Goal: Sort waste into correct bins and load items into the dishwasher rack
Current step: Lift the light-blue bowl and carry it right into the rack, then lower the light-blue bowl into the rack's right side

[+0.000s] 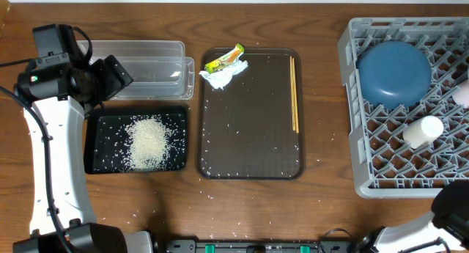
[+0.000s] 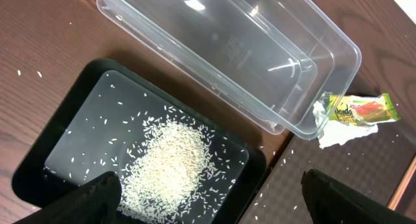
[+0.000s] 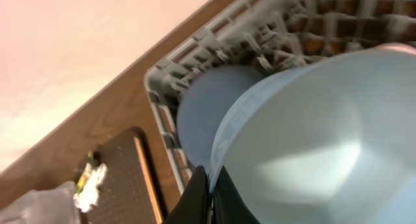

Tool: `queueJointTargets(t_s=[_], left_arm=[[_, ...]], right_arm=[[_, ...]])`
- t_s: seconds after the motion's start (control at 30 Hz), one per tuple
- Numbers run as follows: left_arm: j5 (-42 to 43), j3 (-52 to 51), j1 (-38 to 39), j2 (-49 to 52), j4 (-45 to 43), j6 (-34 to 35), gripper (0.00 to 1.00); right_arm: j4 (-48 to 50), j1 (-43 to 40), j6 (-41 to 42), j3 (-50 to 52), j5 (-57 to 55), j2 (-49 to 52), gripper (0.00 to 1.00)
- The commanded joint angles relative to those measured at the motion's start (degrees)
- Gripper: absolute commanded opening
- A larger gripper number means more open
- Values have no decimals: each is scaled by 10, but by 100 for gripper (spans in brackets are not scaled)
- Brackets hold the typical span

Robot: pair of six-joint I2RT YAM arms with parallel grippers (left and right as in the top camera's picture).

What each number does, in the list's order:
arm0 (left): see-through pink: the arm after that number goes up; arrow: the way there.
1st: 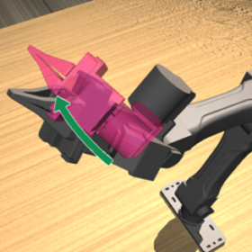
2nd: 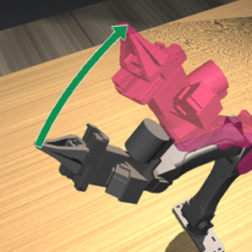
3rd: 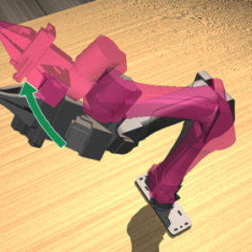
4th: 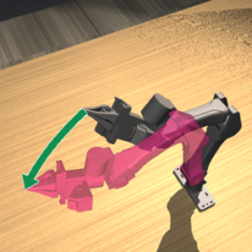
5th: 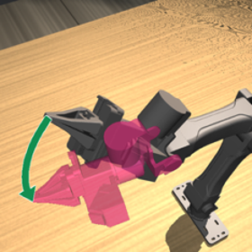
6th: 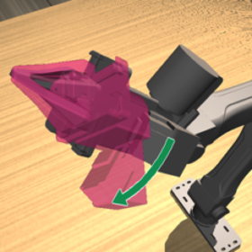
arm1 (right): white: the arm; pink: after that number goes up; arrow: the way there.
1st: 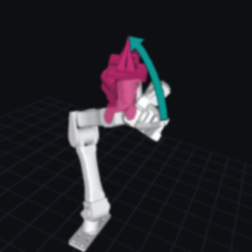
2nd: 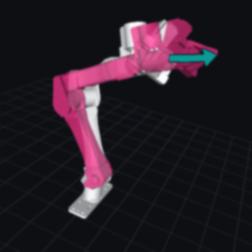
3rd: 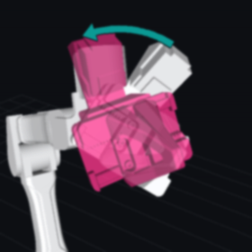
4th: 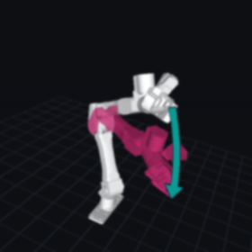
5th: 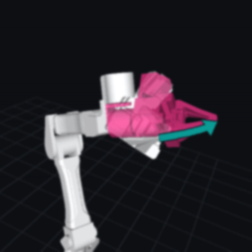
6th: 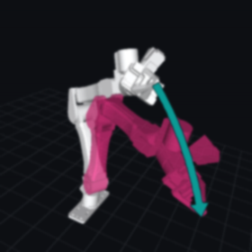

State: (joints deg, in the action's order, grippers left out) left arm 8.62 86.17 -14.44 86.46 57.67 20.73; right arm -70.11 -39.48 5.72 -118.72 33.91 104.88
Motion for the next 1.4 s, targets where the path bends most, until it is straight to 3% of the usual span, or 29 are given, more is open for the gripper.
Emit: queueJointTargets(t_s=[0.0, 0.17, 0.43, 0.6, 0.87, 1.1, 1.37], left_arm=[[-3, 13, -2, 0, 2, -3, 92], [-3, 13, -2, 0, 2, -3, 92], [-3, 13, -2, 0, 2, -3, 92], [-3, 13, -2, 0, 2, -3, 92], [-3, 13, -2, 0, 2, -3, 92], [-3, 13, -2, 0, 2, -3, 92], [-3, 13, -2, 0, 2, -3, 92]], right_arm=[[43, -14, -11, 41, 124, 22, 1], [162, -15, 4, 118, 212, 29, 1], [368, -15, 166, 256, 212, 29, 1], [440, -20, 203, 321, 212, 29, 1], [436, -51, 219, 385, 212, 29, 1], [364, -92, 218, 389, 212, 29, 1], [288, -124, 149, 389, 198, 25, 1]])
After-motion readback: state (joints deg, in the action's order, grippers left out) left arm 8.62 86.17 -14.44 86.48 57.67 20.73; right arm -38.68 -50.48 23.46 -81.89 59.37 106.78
